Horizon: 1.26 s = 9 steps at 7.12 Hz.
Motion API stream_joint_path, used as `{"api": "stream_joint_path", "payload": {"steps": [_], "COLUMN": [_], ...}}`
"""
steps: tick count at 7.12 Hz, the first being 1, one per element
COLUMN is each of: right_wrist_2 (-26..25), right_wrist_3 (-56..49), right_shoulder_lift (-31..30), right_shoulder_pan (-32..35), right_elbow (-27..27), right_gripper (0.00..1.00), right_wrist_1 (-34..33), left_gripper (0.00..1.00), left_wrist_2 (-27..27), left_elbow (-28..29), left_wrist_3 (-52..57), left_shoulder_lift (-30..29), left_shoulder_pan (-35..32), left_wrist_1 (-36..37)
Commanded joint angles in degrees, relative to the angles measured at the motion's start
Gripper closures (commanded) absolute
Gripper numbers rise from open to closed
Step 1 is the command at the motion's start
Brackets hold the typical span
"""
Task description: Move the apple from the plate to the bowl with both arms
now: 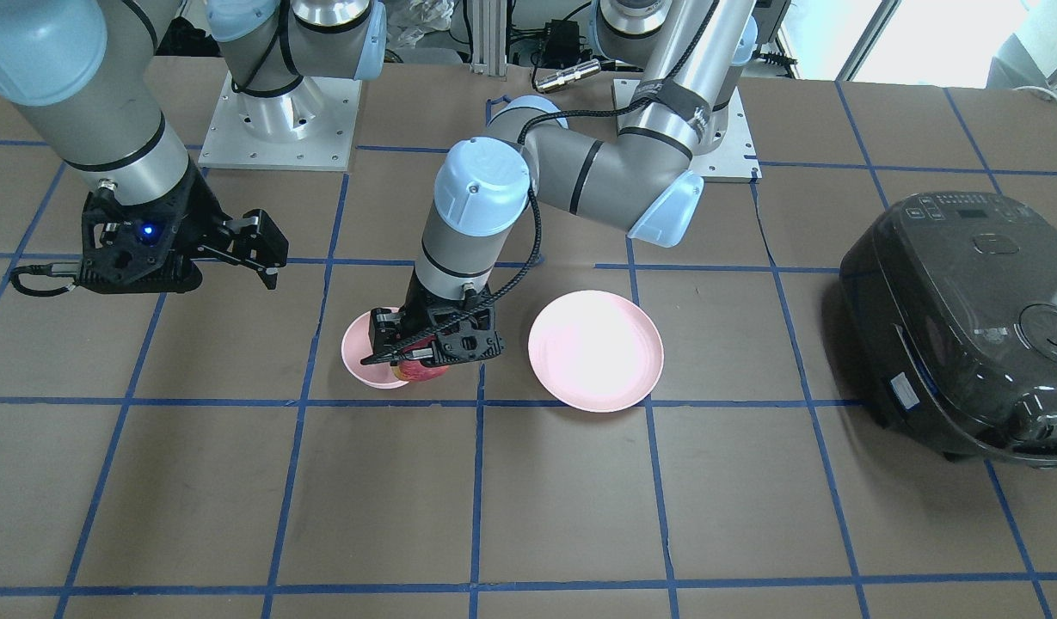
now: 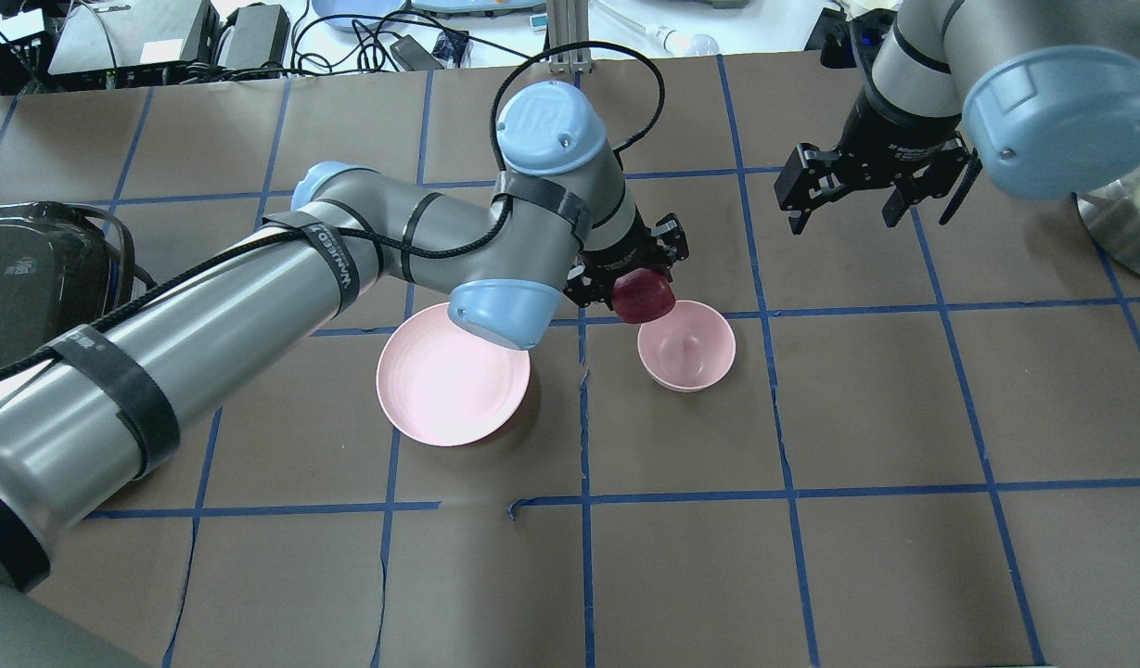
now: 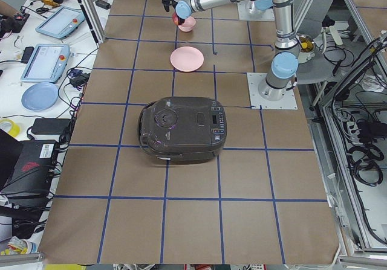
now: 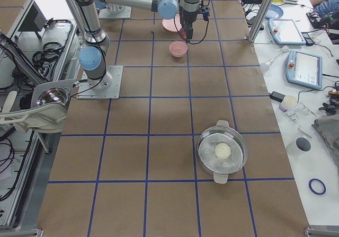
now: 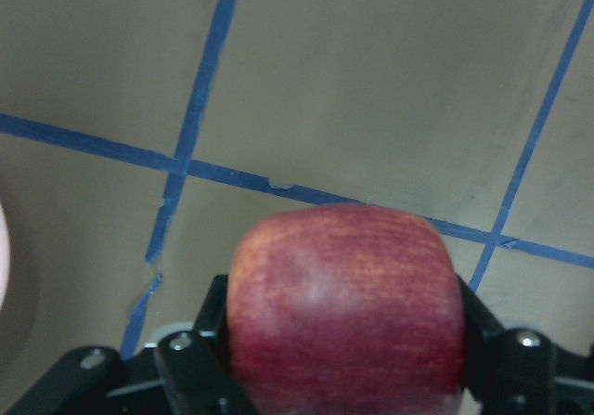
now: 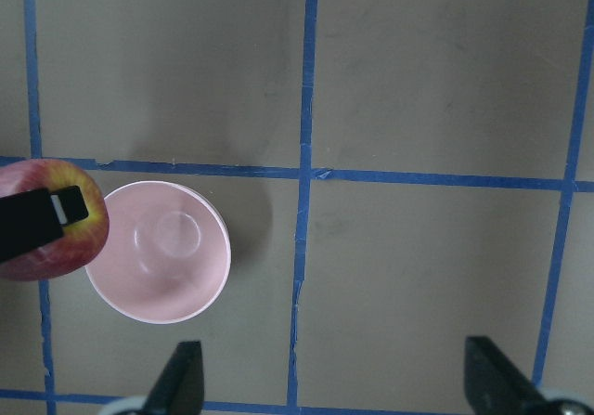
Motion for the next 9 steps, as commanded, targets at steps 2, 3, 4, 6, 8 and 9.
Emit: {"api": "stream_joint_path", "payload": {"steps": [2,3,4,6,8,9], "right_wrist_2": [-0.1,0.2,0.0,-0.1,0.1,0.0], "right_wrist_3": [-0.3,-0.3,-0.3,-0.2,-0.3,-0.7], "right_shoulder_lift": [-0.3,-0.3,-0.3,-0.4,-0.5,-0.4], "right_shoulder_pan": [-2.7,-2.7,-2.7,-2.7,-2.7,-2.9], "right_elbow": [-0.1,-0.1,-0.1,-0.2,-0.2,-0.1], "right_gripper": [0.00,0.00,0.00,0.00,0.00,0.00], "right_wrist_1": [0.5,0.5,0.8,1.5,2.1,2.0], "left_gripper": [1.00,0.97,0.85,0.01,0.00,0.00], "left_wrist_2": [1.1,1.2,1.8,1.6,1.8,1.9], "left_elbow": [0.2,0.2,0.2,0.2,0.2,0.3], "left_wrist_3": [-5.4,-5.3,-5.4,-5.4,-0.3,1.6], "left_shoulder_lift": [-3.3,-3.3,-3.3,-3.3,-1.2,-0.3], "left_shoulder_pan": [-3.2,-4.4,-4.6,-4.8,-4.7,-4.3], "left_wrist_1": [2.3,2.4,2.4,2.7,2.6,2.4]}}
